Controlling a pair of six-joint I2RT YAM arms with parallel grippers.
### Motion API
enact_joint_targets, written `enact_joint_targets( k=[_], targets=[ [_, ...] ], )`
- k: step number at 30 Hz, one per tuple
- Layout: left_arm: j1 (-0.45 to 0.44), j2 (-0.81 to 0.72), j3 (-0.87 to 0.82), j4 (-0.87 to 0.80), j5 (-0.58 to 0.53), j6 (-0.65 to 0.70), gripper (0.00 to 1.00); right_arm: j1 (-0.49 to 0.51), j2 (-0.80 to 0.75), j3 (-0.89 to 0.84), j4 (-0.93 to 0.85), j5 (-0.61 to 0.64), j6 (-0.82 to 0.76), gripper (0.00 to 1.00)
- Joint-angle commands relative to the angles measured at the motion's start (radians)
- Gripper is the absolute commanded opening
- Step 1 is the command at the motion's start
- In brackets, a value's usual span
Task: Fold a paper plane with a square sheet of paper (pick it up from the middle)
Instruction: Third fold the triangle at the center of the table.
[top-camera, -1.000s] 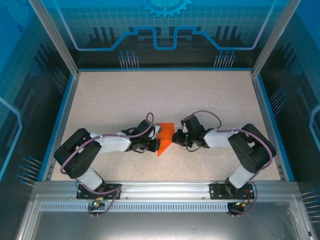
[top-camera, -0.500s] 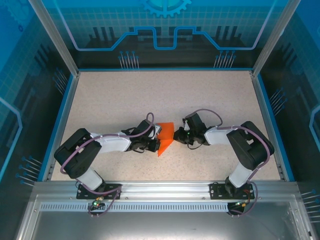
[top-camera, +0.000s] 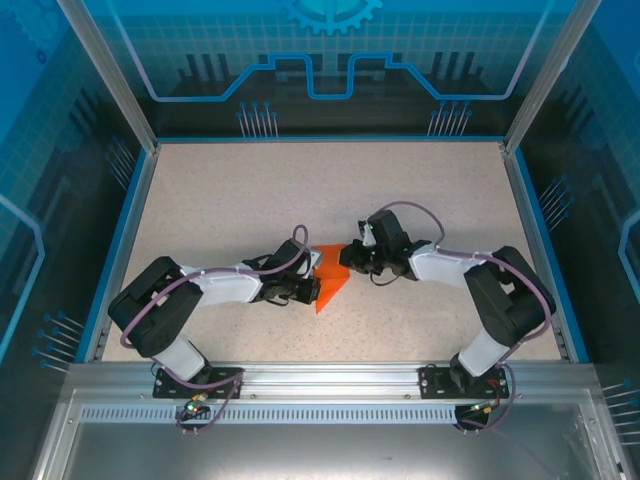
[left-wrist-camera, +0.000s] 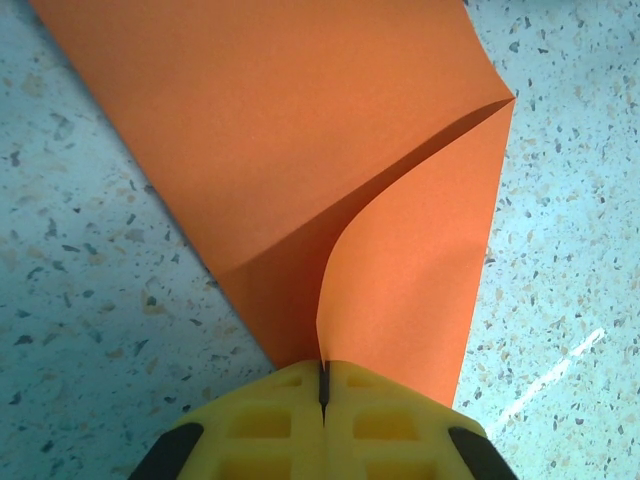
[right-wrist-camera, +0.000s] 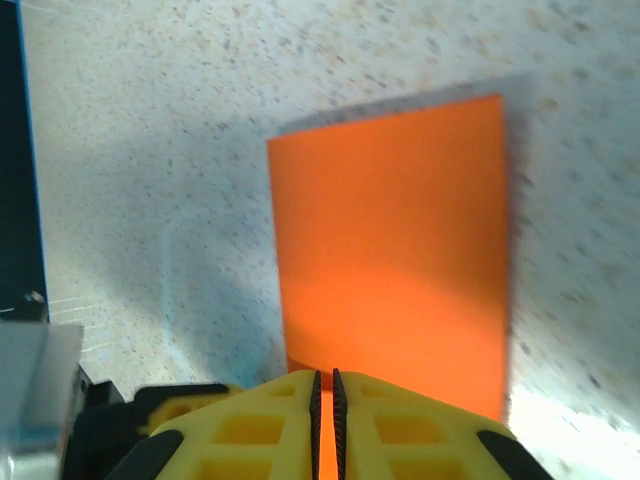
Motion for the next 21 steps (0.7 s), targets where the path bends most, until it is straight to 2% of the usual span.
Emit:
enact_joint_targets(
  k=[1, 7, 9, 14, 17, 21],
  targets=[
    [0.008, 0.019, 0.000, -0.101, -0.010, 0.008, 0.05, 0.013, 0.101, 0.047, -0.017, -0.047, -0.026, 0.15],
    [0.008, -0.037, 0.002, -0.126, -0.012, -0.015, 0.16, 0.013, 0.179, 0.072, -0.040, -0.013, -0.027, 0.13],
    [0.008, -0.073, 0.003, -0.150, -0.020, -0.020, 0.19, 0.014, 0.166, 0.050, -0.025, -0.002, -0.018, 0.13],
    [0.008, -0.196, -0.008, -0.221, -0.085, -0.070, 0.34, 0.035, 0.075, -0.028, -0.016, 0.051, 0.025, 0.12],
    [0.008, -0.285, -0.028, -0.229, -0.065, -0.125, 0.35, 0.055, 0.021, -0.075, -0.018, 0.093, 0.061, 0.12],
    [0.002, -0.382, -0.050, -0.183, 0.054, -0.168, 0.31, 0.075, -0.040, -0.118, -0.018, 0.142, 0.095, 0.13]
  ],
)
